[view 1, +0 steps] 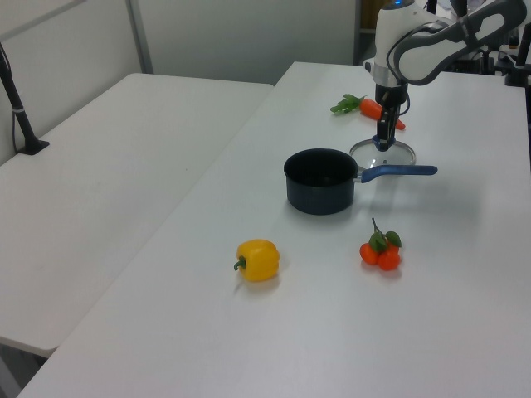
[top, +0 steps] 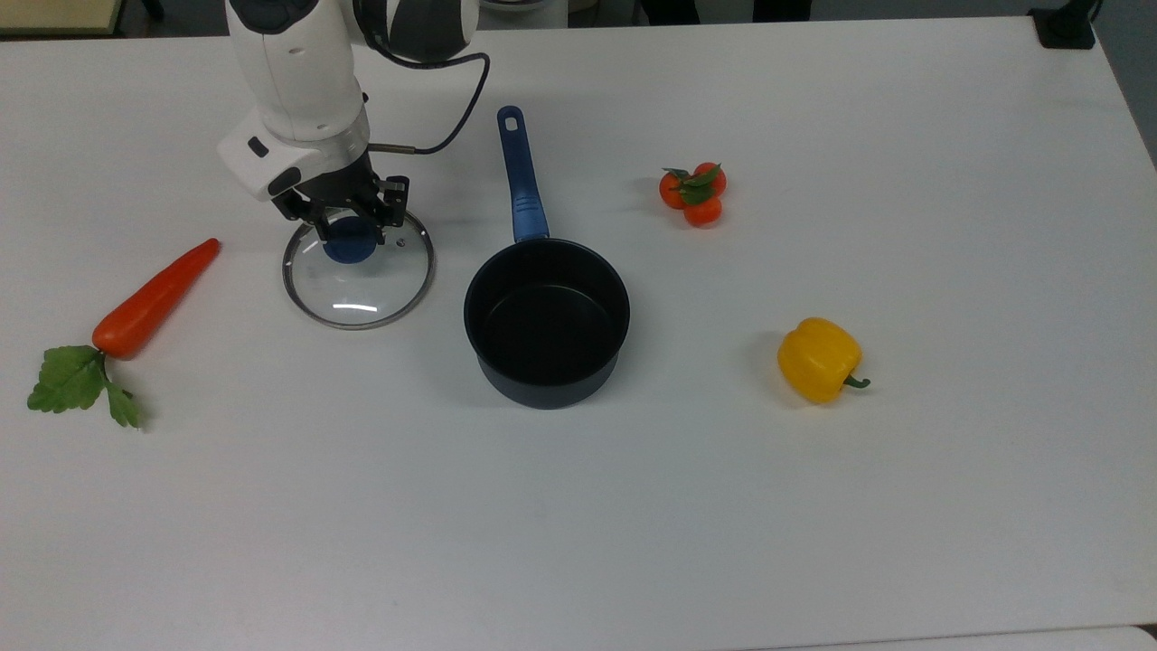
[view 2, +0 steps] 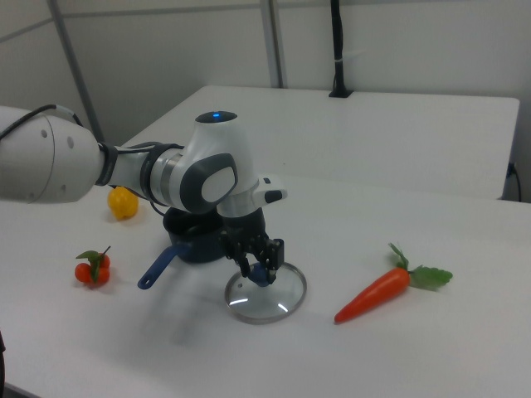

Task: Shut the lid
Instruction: 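Close the gripper on the blue knob of the glass lid, then lift the glass lid and carry it over the blue saucepan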

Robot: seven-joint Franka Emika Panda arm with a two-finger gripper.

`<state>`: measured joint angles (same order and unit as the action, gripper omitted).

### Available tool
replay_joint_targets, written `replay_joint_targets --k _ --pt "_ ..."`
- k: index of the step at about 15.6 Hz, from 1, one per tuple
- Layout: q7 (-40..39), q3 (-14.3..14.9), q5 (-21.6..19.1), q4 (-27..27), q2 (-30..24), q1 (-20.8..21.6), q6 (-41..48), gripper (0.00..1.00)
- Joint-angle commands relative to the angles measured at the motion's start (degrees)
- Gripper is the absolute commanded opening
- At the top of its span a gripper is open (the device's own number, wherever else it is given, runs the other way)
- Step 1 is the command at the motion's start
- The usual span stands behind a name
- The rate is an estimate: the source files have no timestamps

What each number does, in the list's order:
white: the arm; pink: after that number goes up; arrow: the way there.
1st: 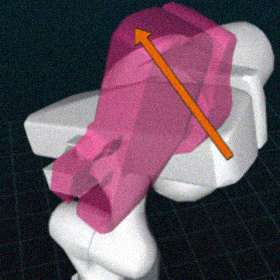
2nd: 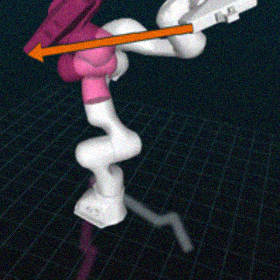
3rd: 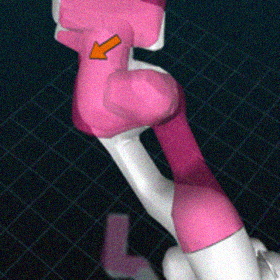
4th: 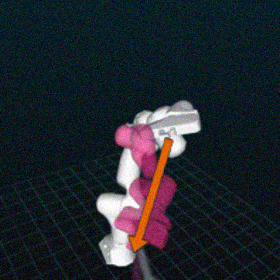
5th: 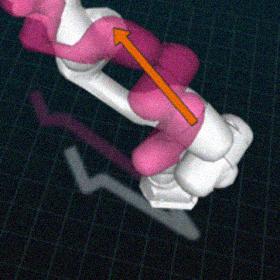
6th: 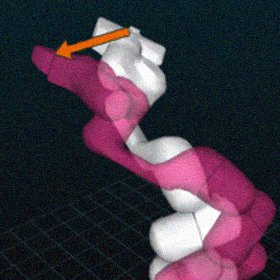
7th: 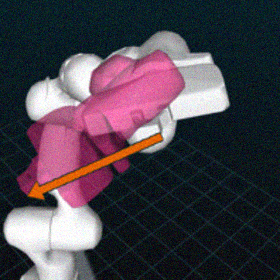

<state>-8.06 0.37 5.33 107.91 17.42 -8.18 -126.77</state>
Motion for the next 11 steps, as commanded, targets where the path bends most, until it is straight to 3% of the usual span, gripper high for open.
replay_joint_targets --k 1,3,6,11 --pt "0.6 0.3 -0.4 -1.3 -2.6 -1.0 3.0 0.41" --pt "0.6 0.3 -0.5 -4.9 -2.7 -1.1 8.3 0.41" --pt "0.8 0.3 -3.7 -10.5 -2.7 -0.9 14.4 0.41" --pt "5.3 -0.5 -4.3 -18.9 -2.6 0.5 20.9 0.41"
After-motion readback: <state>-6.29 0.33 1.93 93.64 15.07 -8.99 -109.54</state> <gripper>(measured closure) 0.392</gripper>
